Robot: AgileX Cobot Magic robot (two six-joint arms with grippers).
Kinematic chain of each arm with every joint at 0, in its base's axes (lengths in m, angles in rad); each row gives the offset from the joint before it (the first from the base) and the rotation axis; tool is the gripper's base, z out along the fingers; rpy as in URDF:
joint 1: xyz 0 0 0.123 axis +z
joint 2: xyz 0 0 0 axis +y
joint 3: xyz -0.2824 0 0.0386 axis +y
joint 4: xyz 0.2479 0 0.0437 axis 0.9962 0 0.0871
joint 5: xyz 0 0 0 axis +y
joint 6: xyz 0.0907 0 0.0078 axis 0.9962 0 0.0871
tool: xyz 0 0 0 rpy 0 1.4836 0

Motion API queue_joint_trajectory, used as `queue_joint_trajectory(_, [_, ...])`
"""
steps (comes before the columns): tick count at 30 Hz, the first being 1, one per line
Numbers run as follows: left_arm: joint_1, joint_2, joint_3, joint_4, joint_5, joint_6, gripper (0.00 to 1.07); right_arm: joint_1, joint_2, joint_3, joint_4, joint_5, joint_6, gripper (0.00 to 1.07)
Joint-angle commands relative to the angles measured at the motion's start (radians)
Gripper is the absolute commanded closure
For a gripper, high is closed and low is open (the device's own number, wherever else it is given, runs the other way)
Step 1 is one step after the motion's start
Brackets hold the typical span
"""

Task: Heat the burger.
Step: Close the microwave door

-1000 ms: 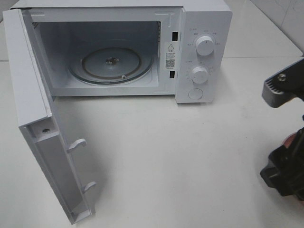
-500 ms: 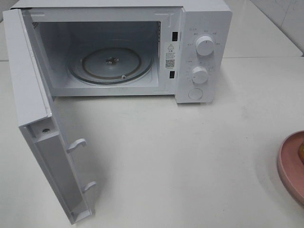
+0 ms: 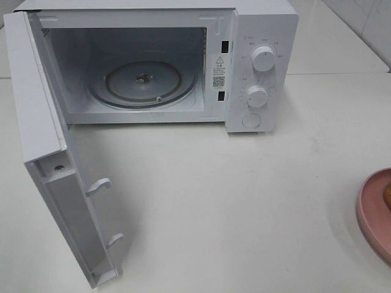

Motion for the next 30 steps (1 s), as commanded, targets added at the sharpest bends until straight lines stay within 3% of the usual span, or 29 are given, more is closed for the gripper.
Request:
queue_joint_trajectory(1, [0.001,-0.015,0.003,-0.001,0.002,-0.002,0.07,-0.114,-0.071,-0.005,0.016,-0.013,-0.064,0.31])
queue_joint_trajectory(11, [0.001,-0.015,0.003,-0.001,0.002,-0.002,0.07,-0.278,-0.222,-0.002,0.041,-0.02,-0.068,0.31])
queue_joint_trajectory(25, [0.001,-0.015,0.003,-0.001,0.002,-0.002,0.07,-0.385,-0.422,0.142,0.054,-0.138,-0.069,0.31])
queue_joint_trajectory(30, [0.001,-0.015,0.003,-0.002,0.002,-0.002,0.07,-0.406,-0.429,0.143,0.067,-0.14,-0.072,0.31])
